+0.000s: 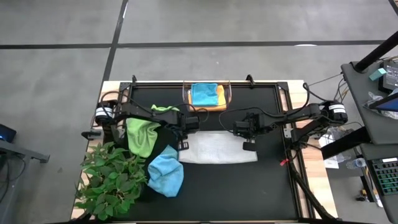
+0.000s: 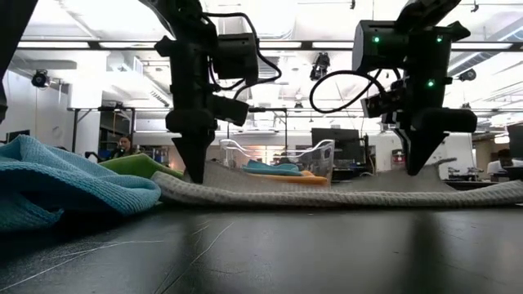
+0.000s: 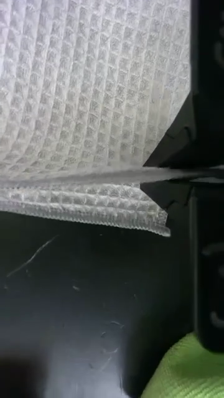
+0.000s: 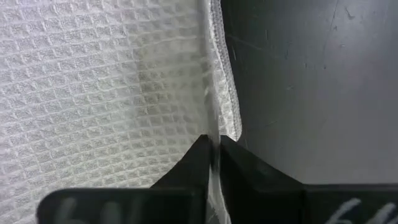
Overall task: Fold microfiber towels
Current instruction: Fold the gray microfiber cloth
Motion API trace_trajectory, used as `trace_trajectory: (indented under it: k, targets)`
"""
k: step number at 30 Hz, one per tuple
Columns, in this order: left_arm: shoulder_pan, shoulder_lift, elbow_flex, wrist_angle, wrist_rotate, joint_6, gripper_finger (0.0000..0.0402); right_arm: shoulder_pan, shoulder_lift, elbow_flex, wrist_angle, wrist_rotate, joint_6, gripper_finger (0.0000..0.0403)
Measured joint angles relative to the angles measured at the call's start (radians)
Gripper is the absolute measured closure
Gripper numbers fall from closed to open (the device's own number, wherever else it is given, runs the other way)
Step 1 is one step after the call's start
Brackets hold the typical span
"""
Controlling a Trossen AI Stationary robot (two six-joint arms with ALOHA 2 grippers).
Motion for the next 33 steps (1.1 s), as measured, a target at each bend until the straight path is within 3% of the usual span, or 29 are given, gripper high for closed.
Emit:
trace_trajectory:
  k: [7, 14, 19, 27, 33]
  targets:
    - [0.006, 0.000, 0.000, -0.001, -0.026, -0.022, 0.0303, 0.000, -0.002, 0.006, -0.011, 0.008, 0.003, 0.0325]
    - [0.005, -0.023, 0.010, -0.066, -0.033, -0.015, 0.0234, 0.000, -0.035, 0.052, -0.082, 0.005, 0.006, 0.0330]
    - [0.005, -0.040, 0.010, -0.077, -0.036, 0.026, 0.0229, 0.000, -0.096, 0.044, -0.095, -0.053, -0.045, 0.0334]
    - [0.003, -0.034, -0.003, -0.038, -0.052, 0.176, 0.0230, -0.022, -0.210, -0.054, -0.085, -0.056, -0.064, 0.0316]
    - [0.016, -0.034, -0.022, 0.019, -0.051, 0.261, 0.0257, -0.073, -0.235, -0.109, -0.019, -0.056, -0.087, 0.0317]
